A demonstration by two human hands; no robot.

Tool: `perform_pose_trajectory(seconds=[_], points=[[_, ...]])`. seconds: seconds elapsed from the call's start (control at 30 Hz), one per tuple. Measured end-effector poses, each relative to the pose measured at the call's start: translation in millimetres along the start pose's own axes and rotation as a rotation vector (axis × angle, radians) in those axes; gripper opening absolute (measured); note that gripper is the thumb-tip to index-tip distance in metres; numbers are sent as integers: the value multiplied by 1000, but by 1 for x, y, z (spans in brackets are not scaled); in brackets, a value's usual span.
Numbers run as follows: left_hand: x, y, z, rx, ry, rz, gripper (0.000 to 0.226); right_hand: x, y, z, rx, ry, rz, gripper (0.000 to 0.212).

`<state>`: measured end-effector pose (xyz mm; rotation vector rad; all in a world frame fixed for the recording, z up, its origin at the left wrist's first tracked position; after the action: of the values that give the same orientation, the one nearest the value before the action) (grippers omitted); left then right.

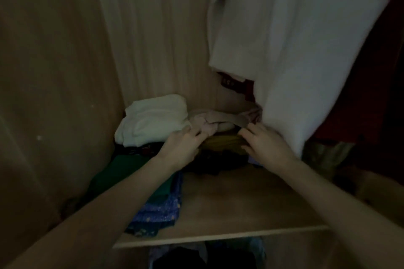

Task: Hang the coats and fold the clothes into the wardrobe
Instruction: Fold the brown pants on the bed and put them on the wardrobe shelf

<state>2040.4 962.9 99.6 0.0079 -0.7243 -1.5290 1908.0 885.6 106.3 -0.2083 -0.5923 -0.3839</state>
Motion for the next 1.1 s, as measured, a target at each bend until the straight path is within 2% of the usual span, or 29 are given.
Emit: perform_pose_trajectory(seconds=[0.07,0.13,0.23,0.3,0.33,0.4,0.47,0.5,0.57,0.6,0.67,0.73,0.8,0.87,0.93,1.1], points=[[-12,-19,-49,10,38,7,59,-21,0,-44,-42,29,-24,31],[-30,-46,-102,-1,185,22,70,-55,2,-99,-33,108,-58,41],[-69,-92,-169,-87,372,-32,58,-108,19,-170,-26,282,0,47],[-85,-109,-183,-142,383,-78,57,-131,25,-192,38,338,30,39],[-90,-110,-185,-152,416,-72,61,-137,26,-197,91,368,21,42],[-102,-111,-194,-208,553,-52,59,-145,26,-202,163,468,-14,63],[-108,-114,-190,-248,654,-109,56,-142,31,-193,175,548,31,61],[-108,-114,-184,-292,657,-95,55,-138,35,-186,215,610,52,54],[-94,-104,-169,-420,599,11,42,-127,27,-182,372,689,-43,46],[-82,-98,-164,-480,552,79,34,-113,20,-180,439,627,-114,46],[-56,-87,-164,-538,402,223,23,-84,3,-177,503,378,-249,39],[-39,-84,-183,-521,315,326,22,-69,-11,-202,465,348,-402,34],[-41,-89,-229,-459,470,382,44,-74,-17,-247,381,531,-506,47],[-59,-89,-264,-487,623,472,57,-88,-17,-276,350,657,-526,58],[-72,-87,-280,-572,642,554,60,-100,-21,-288,388,647,-541,63],[-71,-89,-282,-539,672,568,58,-96,-26,-297,406,693,-508,69]])
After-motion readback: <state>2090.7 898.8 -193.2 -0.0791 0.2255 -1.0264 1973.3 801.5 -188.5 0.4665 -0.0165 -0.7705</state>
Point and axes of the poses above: each hand's wrist, its own x-axis towards the middle knuckle, its own z-axis out of the back of the hand, y = z × x, the point moved 10 cm from there along x, towards the middle knuckle, and after that the axes turned 7 degrees about x, right-handed, at the moved point
